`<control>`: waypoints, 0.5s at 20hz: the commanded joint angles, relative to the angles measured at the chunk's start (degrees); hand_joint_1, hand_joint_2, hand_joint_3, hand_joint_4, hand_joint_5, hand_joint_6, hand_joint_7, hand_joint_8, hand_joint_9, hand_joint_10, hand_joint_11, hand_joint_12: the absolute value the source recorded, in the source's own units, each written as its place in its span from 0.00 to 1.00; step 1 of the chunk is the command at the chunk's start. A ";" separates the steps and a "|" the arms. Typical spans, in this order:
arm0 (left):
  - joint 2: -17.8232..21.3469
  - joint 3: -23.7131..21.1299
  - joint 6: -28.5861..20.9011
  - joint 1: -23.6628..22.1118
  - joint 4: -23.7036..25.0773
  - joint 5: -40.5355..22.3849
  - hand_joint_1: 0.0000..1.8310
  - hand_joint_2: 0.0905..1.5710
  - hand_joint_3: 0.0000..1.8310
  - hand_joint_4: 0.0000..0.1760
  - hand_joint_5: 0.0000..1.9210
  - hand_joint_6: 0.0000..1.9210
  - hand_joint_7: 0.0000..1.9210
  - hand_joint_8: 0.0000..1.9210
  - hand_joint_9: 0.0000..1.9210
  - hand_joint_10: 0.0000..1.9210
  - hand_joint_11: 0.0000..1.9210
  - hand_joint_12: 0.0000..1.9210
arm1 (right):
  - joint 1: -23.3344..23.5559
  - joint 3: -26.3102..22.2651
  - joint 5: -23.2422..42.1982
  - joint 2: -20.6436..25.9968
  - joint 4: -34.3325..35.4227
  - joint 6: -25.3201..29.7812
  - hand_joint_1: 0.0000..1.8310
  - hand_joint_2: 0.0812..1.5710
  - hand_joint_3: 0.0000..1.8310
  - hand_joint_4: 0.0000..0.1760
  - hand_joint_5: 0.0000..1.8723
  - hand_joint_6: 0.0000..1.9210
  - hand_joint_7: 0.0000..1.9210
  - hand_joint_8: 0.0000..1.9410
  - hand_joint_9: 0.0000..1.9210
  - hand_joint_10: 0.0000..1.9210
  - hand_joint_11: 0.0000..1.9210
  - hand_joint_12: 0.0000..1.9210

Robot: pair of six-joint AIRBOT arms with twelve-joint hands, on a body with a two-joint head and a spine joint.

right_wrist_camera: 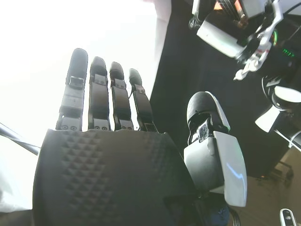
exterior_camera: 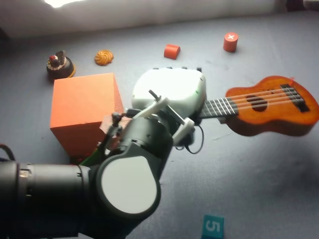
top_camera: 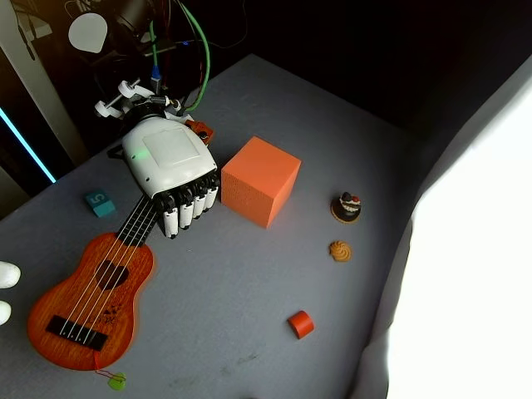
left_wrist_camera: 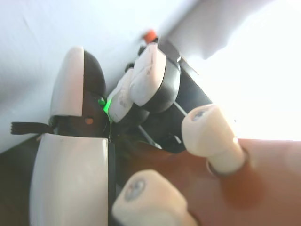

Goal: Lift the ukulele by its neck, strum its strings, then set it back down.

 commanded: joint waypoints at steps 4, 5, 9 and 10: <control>-1.79 2.19 -2.61 1.90 9.23 3.37 0.80 0.76 0.00 0.00 0.66 1.00 0.70 1.00 0.74 1.00 0.76 1.00 | 0.38 -0.16 5.60 0.22 1.78 -0.06 0.00 0.82 0.00 0.00 0.07 0.00 0.08 0.00 0.08 0.00 0.00 0.32; -2.06 2.65 -2.76 2.37 9.54 3.37 0.80 0.75 0.00 0.00 0.66 1.00 0.70 1.00 0.75 1.00 0.76 1.00 | 0.37 -0.18 5.69 0.19 1.78 -0.06 0.00 0.81 0.00 0.00 0.07 0.01 0.09 0.00 0.09 0.01 0.00 0.34; -3.37 4.85 -4.57 4.15 11.93 3.37 0.80 0.76 0.00 0.00 0.66 1.00 0.70 1.00 0.75 1.00 0.77 1.00 | 0.19 -0.39 5.80 0.10 1.78 -0.28 0.00 0.82 0.00 0.00 0.07 0.00 0.07 0.00 0.08 0.00 0.00 0.28; -3.87 5.49 -5.05 4.66 12.77 3.36 0.80 0.76 0.00 0.00 0.66 1.00 0.70 1.00 0.75 1.00 0.76 1.00 | 0.15 -0.48 5.86 0.10 1.78 -0.36 0.00 0.82 0.00 0.00 0.07 0.00 0.07 0.00 0.08 0.00 0.00 0.30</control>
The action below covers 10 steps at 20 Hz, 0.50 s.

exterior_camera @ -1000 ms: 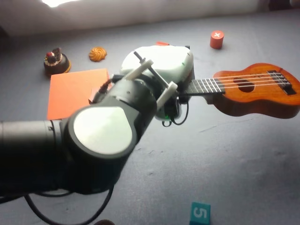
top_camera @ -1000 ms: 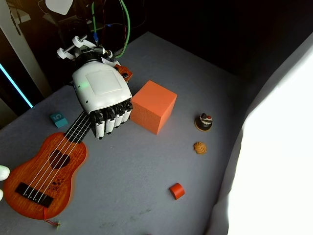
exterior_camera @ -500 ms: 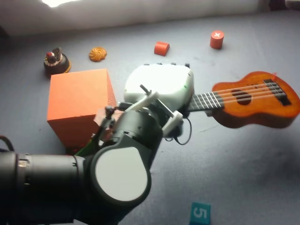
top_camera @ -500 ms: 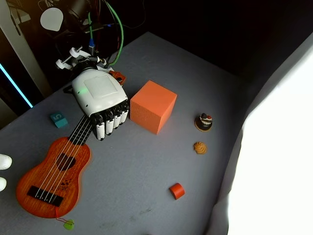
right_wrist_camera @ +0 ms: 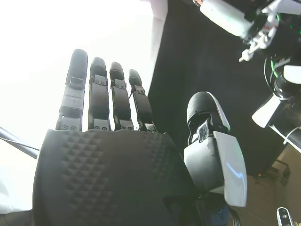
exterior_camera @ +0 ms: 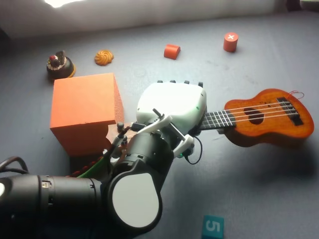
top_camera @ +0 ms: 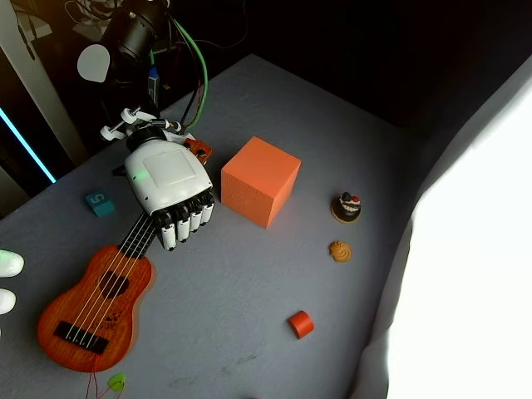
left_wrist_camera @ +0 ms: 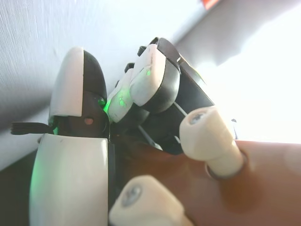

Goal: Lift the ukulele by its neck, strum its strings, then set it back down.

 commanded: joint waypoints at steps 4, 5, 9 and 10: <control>-1.77 1.67 -2.05 1.29 9.12 3.57 0.80 0.77 0.00 0.00 0.65 1.00 0.69 1.00 0.74 1.00 0.76 1.00 | 0.48 -0.15 5.51 0.29 1.89 -0.18 0.00 0.82 0.00 0.00 0.06 0.00 0.07 0.00 0.07 0.00 0.00 0.27; -2.13 2.01 -2.05 1.66 9.62 3.57 0.80 0.76 0.00 0.00 0.65 1.00 0.69 1.00 0.74 1.00 0.76 1.00 | 0.46 -0.16 5.51 0.29 1.89 -0.22 0.00 0.82 0.00 0.00 0.06 0.00 0.07 0.00 0.08 0.01 0.00 0.30; -2.74 2.82 -2.05 3.17 9.93 3.57 0.81 0.75 0.00 0.00 0.67 1.00 0.69 1.00 0.75 1.00 0.77 1.00 | 0.38 -0.16 5.54 0.27 1.89 -0.44 0.00 0.82 0.00 0.00 0.07 0.00 0.07 0.00 0.07 0.00 0.00 0.29; -2.78 2.98 -2.05 3.48 9.93 3.52 0.80 0.77 0.00 0.01 0.65 1.00 0.69 1.00 0.75 1.00 0.77 1.00 | 0.38 -0.16 5.55 0.26 1.89 -0.44 0.00 0.82 0.00 0.00 0.07 0.00 0.07 0.00 0.08 0.00 0.00 0.29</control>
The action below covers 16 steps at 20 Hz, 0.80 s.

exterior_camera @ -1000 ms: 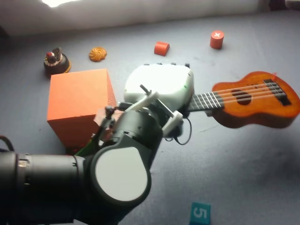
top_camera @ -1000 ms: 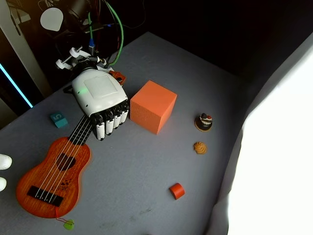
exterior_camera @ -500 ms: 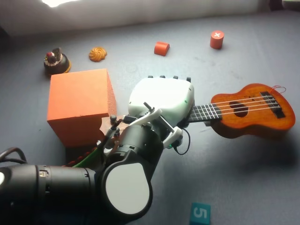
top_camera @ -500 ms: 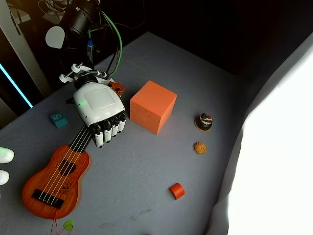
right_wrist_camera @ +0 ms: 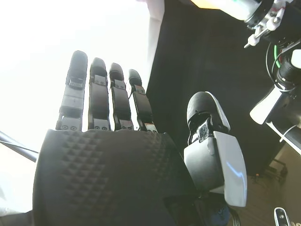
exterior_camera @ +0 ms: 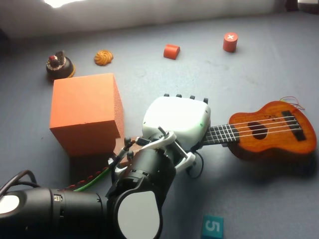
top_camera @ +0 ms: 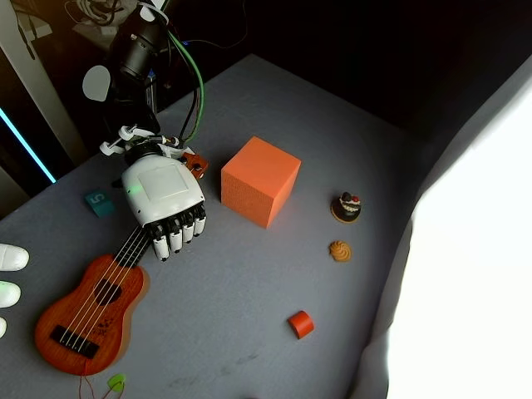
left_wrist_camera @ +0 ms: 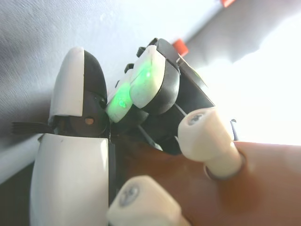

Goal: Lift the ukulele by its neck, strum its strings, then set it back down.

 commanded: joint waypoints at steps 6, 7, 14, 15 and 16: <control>-0.40 0.66 0.12 0.61 4.82 2.98 0.80 0.76 0.00 0.17 0.67 1.00 0.70 1.00 0.75 1.00 0.77 1.00 | 0.25 -0.15 5.62 0.24 1.76 -0.24 0.00 0.82 0.00 0.00 0.06 0.00 0.07 0.00 0.07 0.00 0.00 0.28; -0.44 0.78 0.12 0.61 4.82 2.70 0.80 0.77 0.01 0.18 0.67 1.00 0.70 1.00 0.75 1.00 0.77 1.00 | 0.25 -0.15 5.63 0.22 1.76 -0.24 0.00 0.82 0.00 0.00 0.06 0.00 0.07 0.00 0.07 0.00 0.00 0.27; -0.48 1.17 0.12 0.33 4.89 2.56 0.61 0.68 0.26 0.00 0.36 0.91 0.55 1.00 0.61 1.00 0.59 1.00 | 0.14 -0.27 5.63 0.16 1.74 -0.53 0.00 0.81 0.00 0.00 0.07 0.01 0.07 0.00 0.08 0.00 0.00 0.31; -0.48 1.19 0.12 0.32 4.89 2.48 0.60 0.63 0.25 0.00 0.39 0.78 0.51 1.00 0.57 1.00 0.54 1.00 | 0.14 -0.28 5.63 0.16 1.74 -0.53 0.00 0.82 0.00 0.00 0.07 0.01 0.07 0.00 0.08 0.01 0.00 0.31; -0.48 1.23 0.12 0.28 4.89 2.24 0.58 0.65 0.19 0.00 0.41 0.73 0.48 1.00 0.53 1.00 0.49 1.00 | 0.13 -0.28 5.63 0.16 1.74 -0.53 0.00 0.81 0.00 0.00 0.07 0.00 0.07 0.00 0.07 0.00 0.00 0.30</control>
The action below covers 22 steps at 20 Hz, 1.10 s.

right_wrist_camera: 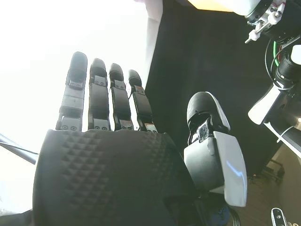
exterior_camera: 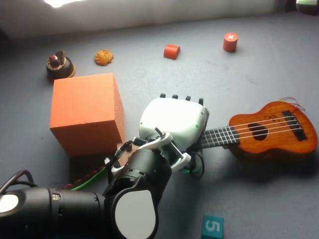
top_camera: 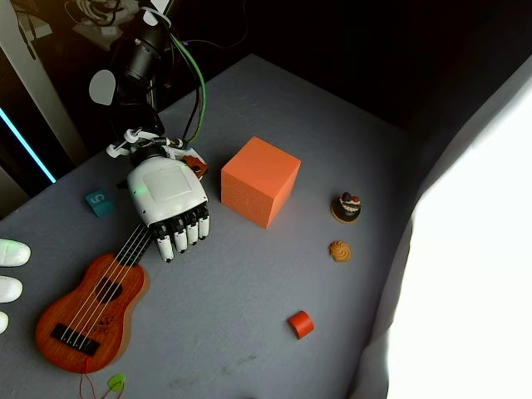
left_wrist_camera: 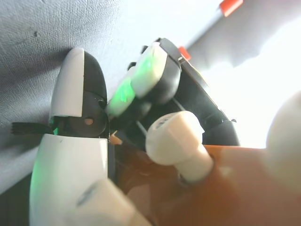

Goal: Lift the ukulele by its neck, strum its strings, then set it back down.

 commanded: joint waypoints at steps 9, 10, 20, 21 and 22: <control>0.00 -0.01 1.89 -1.76 5.10 -0.12 0.34 0.76 0.00 0.15 0.08 0.34 0.18 0.21 0.16 0.48 0.01 0.79 | 0.33 -0.20 5.26 0.25 1.75 0.01 0.00 0.82 0.00 0.00 0.06 0.00 0.07 0.00 0.08 0.00 0.00 0.28; 0.18 -0.12 2.54 -2.03 5.10 -0.55 0.34 0.74 0.00 0.21 0.10 0.21 0.19 0.10 0.17 0.36 0.00 0.74 | 0.32 -0.20 5.26 0.25 1.75 0.00 0.00 0.82 0.00 0.00 0.07 0.00 0.07 0.00 0.08 0.00 0.00 0.28; 3.12 -1.18 4.46 -2.55 4.71 -2.76 0.18 0.54 0.00 0.82 0.00 0.00 0.00 0.00 0.00 0.00 0.00 0.18 | 0.25 -0.20 5.26 0.26 1.57 -0.05 0.00 0.82 0.00 0.00 0.07 0.01 0.08 0.00 0.07 0.00 0.00 0.27; 3.26 -1.22 4.59 -2.55 4.71 -2.98 0.18 0.54 0.00 0.82 0.00 0.00 0.00 0.00 0.00 0.00 0.00 0.18 | 0.24 -0.20 5.26 0.26 1.55 -0.05 0.00 0.82 0.00 0.00 0.07 0.01 0.08 0.00 0.07 0.00 0.00 0.27; 3.96 -1.36 4.79 -2.53 4.71 -4.17 0.16 0.51 0.00 0.91 0.00 0.00 0.00 0.00 0.00 0.00 0.00 0.09 | 0.23 -0.20 5.26 0.26 1.50 -0.05 0.00 0.82 0.00 0.00 0.07 0.01 0.07 0.00 0.07 0.00 0.00 0.27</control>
